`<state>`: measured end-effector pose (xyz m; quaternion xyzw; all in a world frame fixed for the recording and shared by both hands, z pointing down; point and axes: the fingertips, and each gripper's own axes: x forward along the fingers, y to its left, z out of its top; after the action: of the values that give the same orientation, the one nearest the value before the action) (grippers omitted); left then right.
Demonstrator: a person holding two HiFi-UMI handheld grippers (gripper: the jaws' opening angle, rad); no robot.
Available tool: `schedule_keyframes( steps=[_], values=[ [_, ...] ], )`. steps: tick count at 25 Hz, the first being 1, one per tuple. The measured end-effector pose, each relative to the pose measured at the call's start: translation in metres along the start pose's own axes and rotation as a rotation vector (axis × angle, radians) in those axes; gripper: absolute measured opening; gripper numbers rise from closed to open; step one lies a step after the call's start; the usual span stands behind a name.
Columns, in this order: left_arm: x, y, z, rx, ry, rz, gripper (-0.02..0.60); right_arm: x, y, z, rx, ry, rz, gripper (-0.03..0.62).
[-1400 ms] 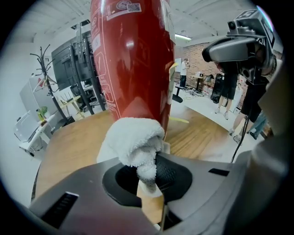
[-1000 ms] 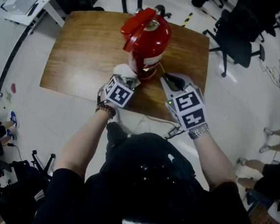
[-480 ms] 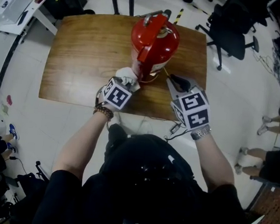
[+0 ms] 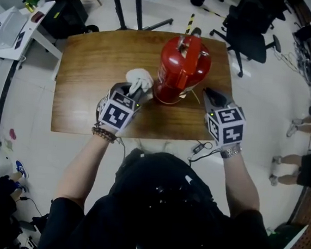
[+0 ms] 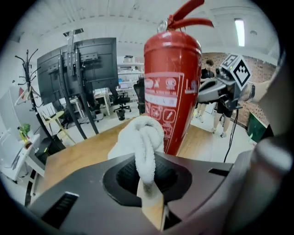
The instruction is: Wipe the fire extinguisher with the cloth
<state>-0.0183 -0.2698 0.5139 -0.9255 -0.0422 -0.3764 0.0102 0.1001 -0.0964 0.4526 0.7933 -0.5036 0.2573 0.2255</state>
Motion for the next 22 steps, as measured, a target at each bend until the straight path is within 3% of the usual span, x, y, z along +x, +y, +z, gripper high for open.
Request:
schedule_keyframes(
  steps=[8,14,18,22],
  values=[
    [-0.061,0.035,0.084,0.078,-0.175,-0.065,0.038,0.0,0.004,0.008,0.057,0.002,-0.099,0.043],
    [-0.104,0.024,0.142,0.146,-0.295,-0.212,0.038,-0.006,0.007,0.012,0.085,0.007,-0.158,0.043],
    [-0.124,0.007,0.169,0.221,-0.344,-0.293,0.038,-0.012,0.005,0.017,0.105,-0.003,-0.199,0.043],
    [-0.124,-0.006,0.185,0.305,-0.345,-0.325,0.038,-0.02,0.003,0.018,0.123,-0.01,-0.236,0.043]
  ],
)
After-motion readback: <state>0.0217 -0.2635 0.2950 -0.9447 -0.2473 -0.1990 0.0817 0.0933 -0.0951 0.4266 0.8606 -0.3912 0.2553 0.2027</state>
